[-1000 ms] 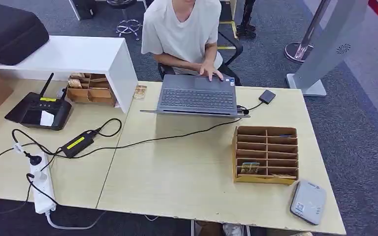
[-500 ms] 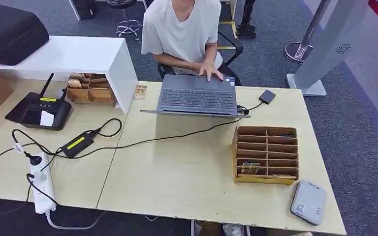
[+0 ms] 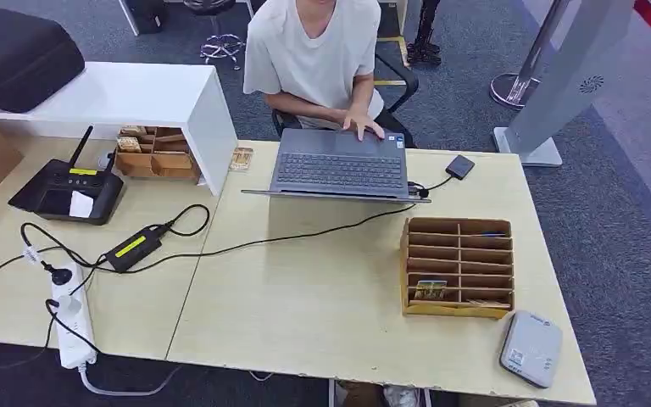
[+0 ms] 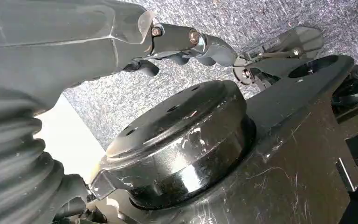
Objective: Pass the card to the sensor for recognition and then transmit it.
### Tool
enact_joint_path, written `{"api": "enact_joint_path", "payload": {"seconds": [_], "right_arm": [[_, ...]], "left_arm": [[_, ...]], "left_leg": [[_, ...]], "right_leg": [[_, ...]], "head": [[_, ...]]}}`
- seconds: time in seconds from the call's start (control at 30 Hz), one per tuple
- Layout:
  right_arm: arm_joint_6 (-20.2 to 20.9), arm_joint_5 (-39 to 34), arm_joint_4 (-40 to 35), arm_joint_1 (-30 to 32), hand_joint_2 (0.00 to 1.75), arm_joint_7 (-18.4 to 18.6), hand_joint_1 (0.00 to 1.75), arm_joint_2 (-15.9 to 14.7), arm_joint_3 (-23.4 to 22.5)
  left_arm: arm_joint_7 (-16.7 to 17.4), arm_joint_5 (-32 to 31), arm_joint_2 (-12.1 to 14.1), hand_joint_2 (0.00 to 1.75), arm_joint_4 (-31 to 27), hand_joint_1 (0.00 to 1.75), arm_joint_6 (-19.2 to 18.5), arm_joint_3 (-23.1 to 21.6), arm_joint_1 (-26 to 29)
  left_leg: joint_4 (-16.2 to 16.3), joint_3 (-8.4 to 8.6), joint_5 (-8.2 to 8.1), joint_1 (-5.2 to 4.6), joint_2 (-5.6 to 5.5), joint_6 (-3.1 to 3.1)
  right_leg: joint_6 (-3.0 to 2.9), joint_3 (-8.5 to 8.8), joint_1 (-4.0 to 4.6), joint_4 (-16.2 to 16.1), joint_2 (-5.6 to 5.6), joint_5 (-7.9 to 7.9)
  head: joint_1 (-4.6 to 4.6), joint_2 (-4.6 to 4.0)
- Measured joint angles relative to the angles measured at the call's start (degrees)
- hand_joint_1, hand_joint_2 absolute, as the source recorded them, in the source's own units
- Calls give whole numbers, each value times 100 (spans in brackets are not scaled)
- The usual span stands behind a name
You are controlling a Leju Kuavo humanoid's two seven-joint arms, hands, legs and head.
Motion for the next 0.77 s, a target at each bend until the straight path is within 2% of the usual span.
{"api": "enact_joint_path", "payload": {"seconds": [0.6,0.77], "right_arm": [[-61,57,-9,29,175,-116,0,0,-9],[-389,-630,-127,283,175,-424,0,-2,109]], "left_arm": [[15,-59,-7,175,0,0,-37,0,-4],[15,-866,-66,175,-11,0,-22,554,91]], "left_leg": [[0,0,0,0,-1,0],[-1,-3,-4,0,-9,0]], "right_leg": [[0,1,0,0,-1,0],[5,7,0,1,-6,-9]], "head": [[0,0],[0,0]]}}
